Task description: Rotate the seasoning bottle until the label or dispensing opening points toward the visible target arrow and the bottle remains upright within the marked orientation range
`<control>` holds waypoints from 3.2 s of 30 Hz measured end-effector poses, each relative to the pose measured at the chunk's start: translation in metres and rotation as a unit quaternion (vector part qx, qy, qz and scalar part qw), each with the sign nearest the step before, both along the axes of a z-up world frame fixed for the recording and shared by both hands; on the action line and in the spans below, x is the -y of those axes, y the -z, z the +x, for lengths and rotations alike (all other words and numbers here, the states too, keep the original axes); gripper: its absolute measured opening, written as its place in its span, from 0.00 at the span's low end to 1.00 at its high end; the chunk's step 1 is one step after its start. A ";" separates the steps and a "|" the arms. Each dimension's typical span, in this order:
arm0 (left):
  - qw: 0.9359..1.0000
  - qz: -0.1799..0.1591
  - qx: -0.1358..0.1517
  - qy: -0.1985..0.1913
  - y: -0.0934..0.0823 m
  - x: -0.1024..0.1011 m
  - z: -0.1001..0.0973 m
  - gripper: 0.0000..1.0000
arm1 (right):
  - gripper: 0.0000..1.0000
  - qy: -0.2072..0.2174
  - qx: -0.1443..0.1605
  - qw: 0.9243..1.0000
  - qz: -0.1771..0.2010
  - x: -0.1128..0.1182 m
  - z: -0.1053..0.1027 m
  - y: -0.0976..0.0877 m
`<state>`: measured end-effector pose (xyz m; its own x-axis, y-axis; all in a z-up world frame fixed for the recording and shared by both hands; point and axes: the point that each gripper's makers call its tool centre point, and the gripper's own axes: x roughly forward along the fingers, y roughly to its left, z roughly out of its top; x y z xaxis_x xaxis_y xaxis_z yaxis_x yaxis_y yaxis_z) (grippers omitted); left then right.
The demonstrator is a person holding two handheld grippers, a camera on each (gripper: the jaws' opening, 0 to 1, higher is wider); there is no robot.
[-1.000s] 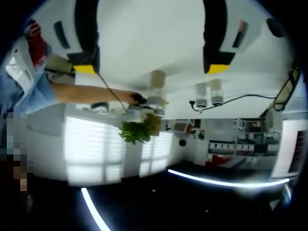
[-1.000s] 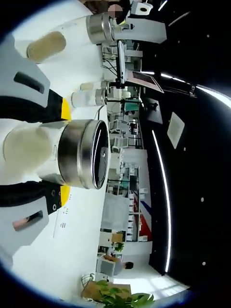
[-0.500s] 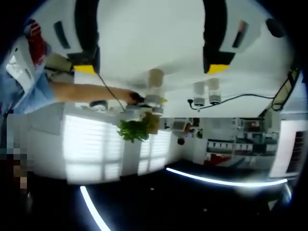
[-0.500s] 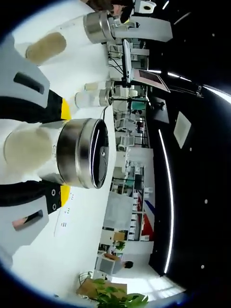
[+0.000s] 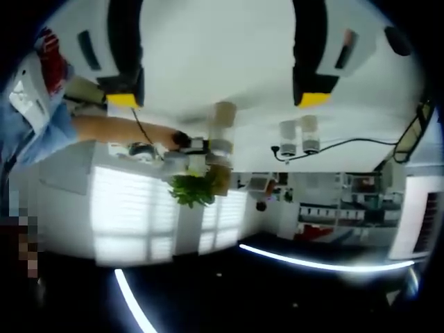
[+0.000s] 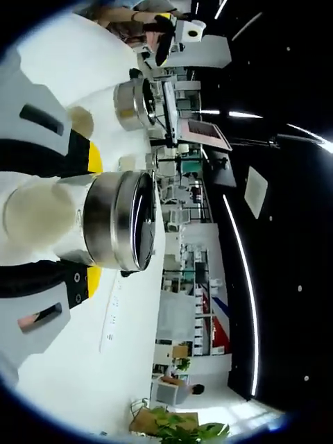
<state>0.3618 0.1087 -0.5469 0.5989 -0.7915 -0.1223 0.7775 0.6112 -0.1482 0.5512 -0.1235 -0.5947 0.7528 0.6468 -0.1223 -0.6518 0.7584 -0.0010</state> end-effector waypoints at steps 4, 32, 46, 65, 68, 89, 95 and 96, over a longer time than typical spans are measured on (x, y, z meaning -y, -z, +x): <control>1.000 -0.001 0.000 0.005 -0.001 0.002 -0.001 0.94 | 0.45 -0.022 0.010 1.000 -0.009 -0.008 -0.024 -0.003; 1.000 0.009 0.003 0.008 0.001 0.002 -0.006 0.94 | 0.45 -0.113 0.029 0.993 0.016 -0.020 -0.057 0.010; 1.000 0.010 0.002 0.013 0.001 0.003 -0.007 0.94 | 0.46 -0.145 0.025 0.989 -0.005 -0.020 -0.059 0.015; 1.000 0.021 -0.001 0.018 0.007 0.008 -0.005 0.94 | 0.56 -0.306 0.014 0.952 -0.011 -0.008 -0.082 0.012; 1.000 0.023 -0.001 0.015 0.007 0.006 -0.004 0.93 | 0.56 -0.282 0.020 0.959 0.001 -0.006 -0.076 0.007; 1.000 -0.003 0.015 0.002 -0.012 -0.012 -0.013 0.93 | 0.57 0.286 0.047 0.956 0.052 0.015 -0.100 -0.006; 1.000 -0.009 0.017 -0.005 -0.015 -0.020 -0.011 0.93 | 0.58 0.318 0.008 0.948 0.014 0.011 -0.079 0.012; 1.000 -0.010 0.017 -0.005 -0.015 -0.021 -0.012 0.93 | 0.58 0.318 0.004 0.948 0.007 0.011 -0.076 0.013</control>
<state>0.3503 0.1294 -0.5317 0.6106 -0.7873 -0.0859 0.7760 0.6164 -0.1337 0.4757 -0.1346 -0.6072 0.9919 0.0640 -0.1096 -0.0633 0.9979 0.0099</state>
